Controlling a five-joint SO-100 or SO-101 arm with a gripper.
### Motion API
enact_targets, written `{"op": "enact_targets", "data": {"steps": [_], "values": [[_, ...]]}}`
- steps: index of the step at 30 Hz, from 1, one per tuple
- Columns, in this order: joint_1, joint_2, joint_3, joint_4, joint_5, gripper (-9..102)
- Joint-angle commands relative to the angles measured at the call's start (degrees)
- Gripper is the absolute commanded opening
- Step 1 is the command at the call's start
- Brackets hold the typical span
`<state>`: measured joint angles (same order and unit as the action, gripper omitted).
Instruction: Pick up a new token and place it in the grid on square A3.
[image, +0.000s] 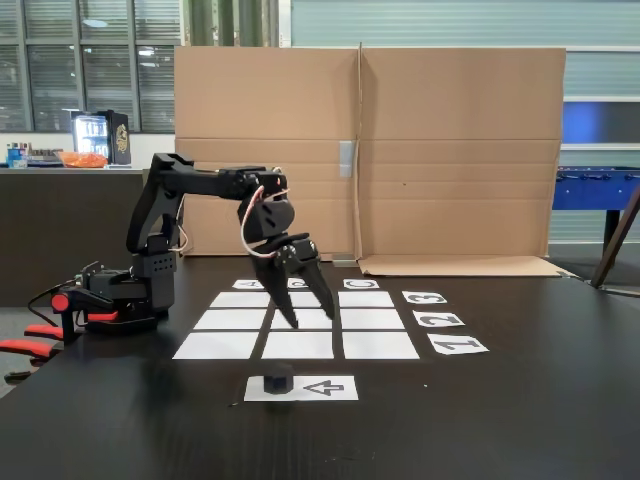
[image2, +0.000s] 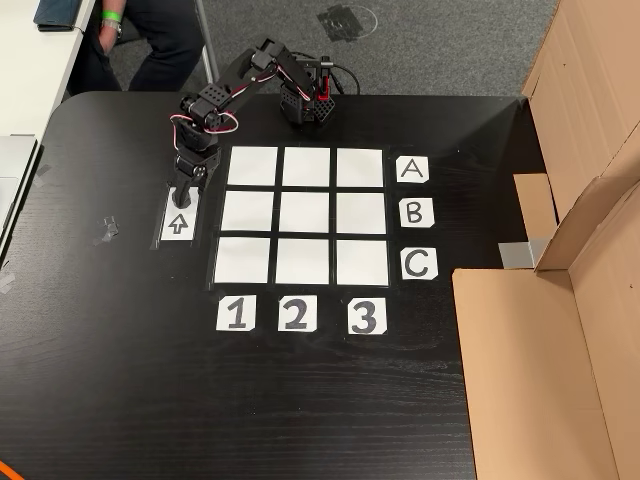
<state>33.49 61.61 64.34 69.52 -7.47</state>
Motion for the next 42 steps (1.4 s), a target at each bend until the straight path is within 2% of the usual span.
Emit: {"op": "enact_targets", "data": {"steps": [1,31,42], "values": [[1.2,-0.6,-2.5,0.1,-1.4,31],[6.6,-6.2,-2.7,4.9,-4.7,34],[8.4,-11.1,-8.9,6.8,-5.9,34]]}}
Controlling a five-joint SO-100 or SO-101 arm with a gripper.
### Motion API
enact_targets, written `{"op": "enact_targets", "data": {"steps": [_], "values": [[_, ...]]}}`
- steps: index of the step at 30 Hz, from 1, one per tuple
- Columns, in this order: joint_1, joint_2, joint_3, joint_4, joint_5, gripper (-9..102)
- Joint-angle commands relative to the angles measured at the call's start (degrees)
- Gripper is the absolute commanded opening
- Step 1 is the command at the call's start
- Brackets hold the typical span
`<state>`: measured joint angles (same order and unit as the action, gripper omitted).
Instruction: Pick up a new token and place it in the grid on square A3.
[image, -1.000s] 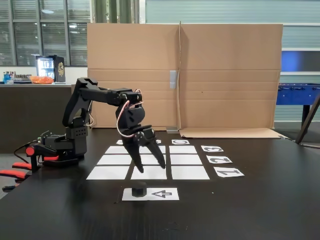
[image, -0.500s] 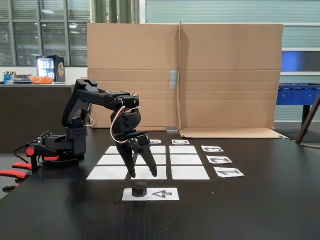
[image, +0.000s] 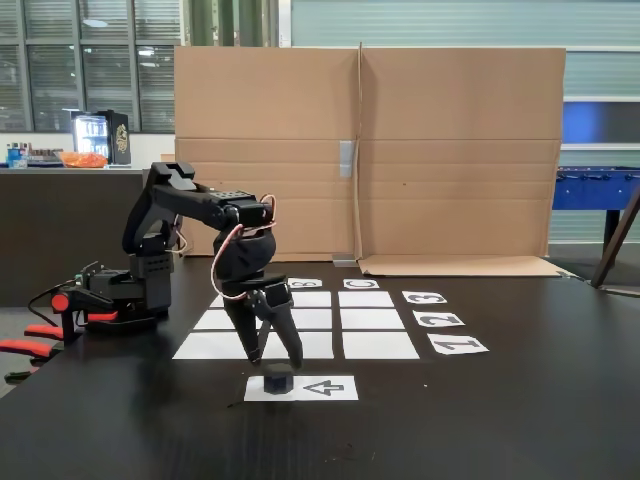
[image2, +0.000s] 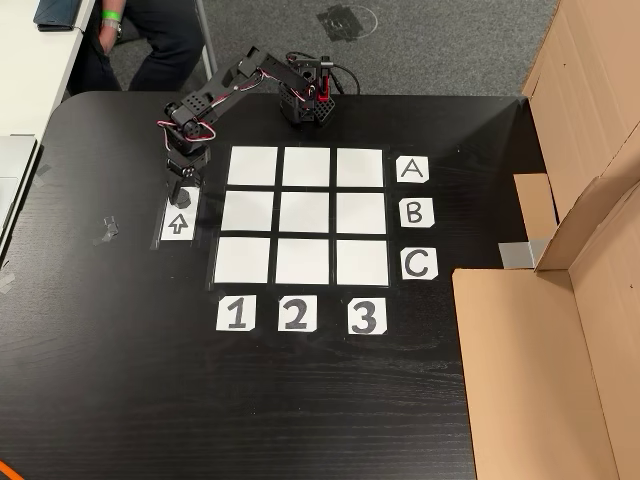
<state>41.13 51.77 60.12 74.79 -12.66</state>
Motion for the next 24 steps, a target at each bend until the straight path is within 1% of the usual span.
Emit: {"op": "enact_targets", "data": {"steps": [1,5,24], "values": [[1.0,-1.9,-5.9,1.9,-0.9,34],[1.5,-4.7,-9.9,3.7,-1.2,34],[1.1,-7.6,-15.2,4.3,-3.0,34]]}}
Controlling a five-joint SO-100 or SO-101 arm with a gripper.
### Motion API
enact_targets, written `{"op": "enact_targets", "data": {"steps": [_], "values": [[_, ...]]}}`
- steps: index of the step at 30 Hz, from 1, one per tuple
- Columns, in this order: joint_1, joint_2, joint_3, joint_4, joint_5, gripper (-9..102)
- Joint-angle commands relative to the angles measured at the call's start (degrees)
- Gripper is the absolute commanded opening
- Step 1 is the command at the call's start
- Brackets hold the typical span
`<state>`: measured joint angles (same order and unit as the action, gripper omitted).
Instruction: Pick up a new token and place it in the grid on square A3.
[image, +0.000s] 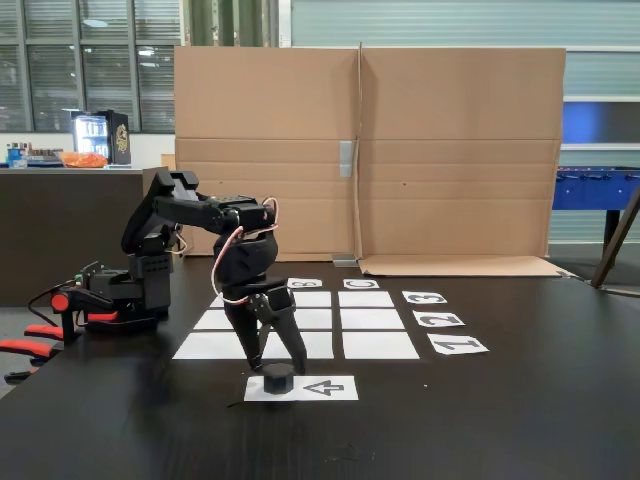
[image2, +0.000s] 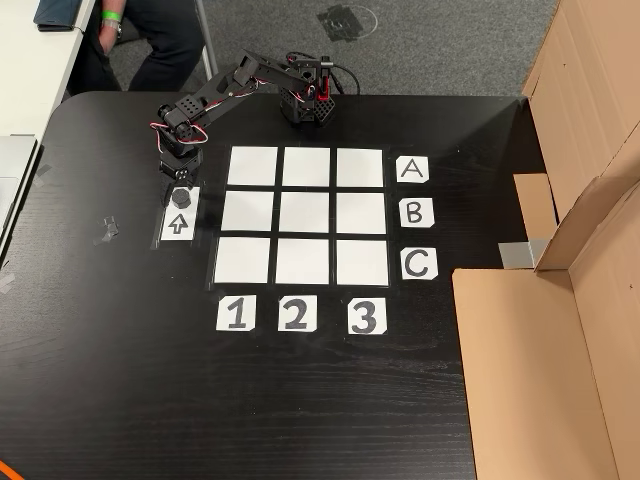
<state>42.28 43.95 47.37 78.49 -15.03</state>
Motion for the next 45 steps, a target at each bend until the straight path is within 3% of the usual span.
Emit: {"op": "enact_targets", "data": {"steps": [1,19,45], "values": [[-0.2,-0.1,-2.9,0.7,-0.7,34],[-1.1,-3.9,-9.1,3.8,-2.0,32],[-1.3,-4.2,-9.1,4.1,-2.5,15]]}}
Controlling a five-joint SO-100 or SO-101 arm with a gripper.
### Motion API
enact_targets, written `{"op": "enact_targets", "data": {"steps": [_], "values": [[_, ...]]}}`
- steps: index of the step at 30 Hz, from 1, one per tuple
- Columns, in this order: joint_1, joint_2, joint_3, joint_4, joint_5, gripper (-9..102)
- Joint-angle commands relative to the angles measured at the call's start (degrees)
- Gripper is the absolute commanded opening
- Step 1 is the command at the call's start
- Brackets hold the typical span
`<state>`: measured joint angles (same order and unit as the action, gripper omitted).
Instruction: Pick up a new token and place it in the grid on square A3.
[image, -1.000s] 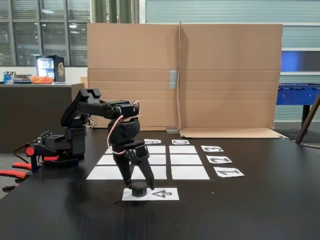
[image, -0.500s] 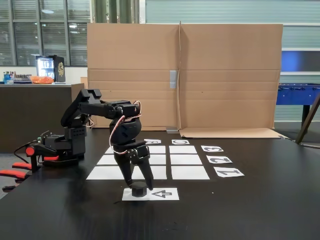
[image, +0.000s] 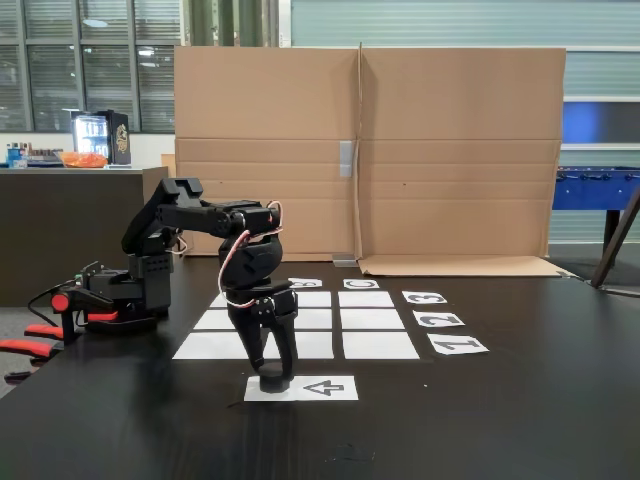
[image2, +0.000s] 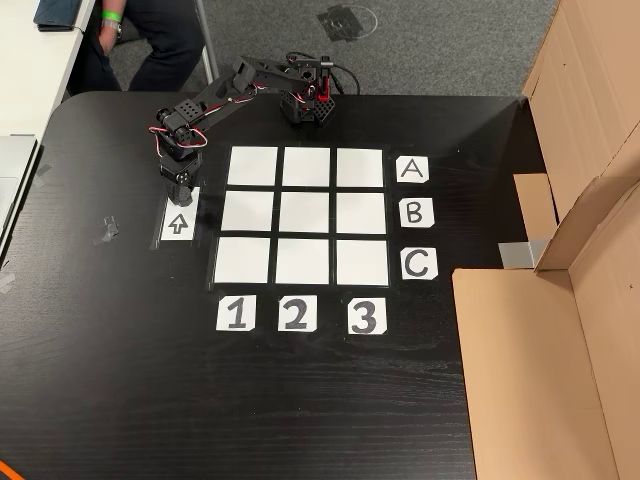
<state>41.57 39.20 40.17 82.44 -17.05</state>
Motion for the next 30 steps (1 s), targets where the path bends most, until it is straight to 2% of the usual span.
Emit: {"op": "enact_targets", "data": {"steps": [1,12,22,30], "values": [[-0.6,0.5,-1.9,0.2,-0.4,14],[-0.7,1.0,-4.7,3.5,-0.5,13],[-3.7,1.4,-21.2,16.5,0.4,13],[-8.3,15.6,-12.0,17.1,0.5,13]]}}
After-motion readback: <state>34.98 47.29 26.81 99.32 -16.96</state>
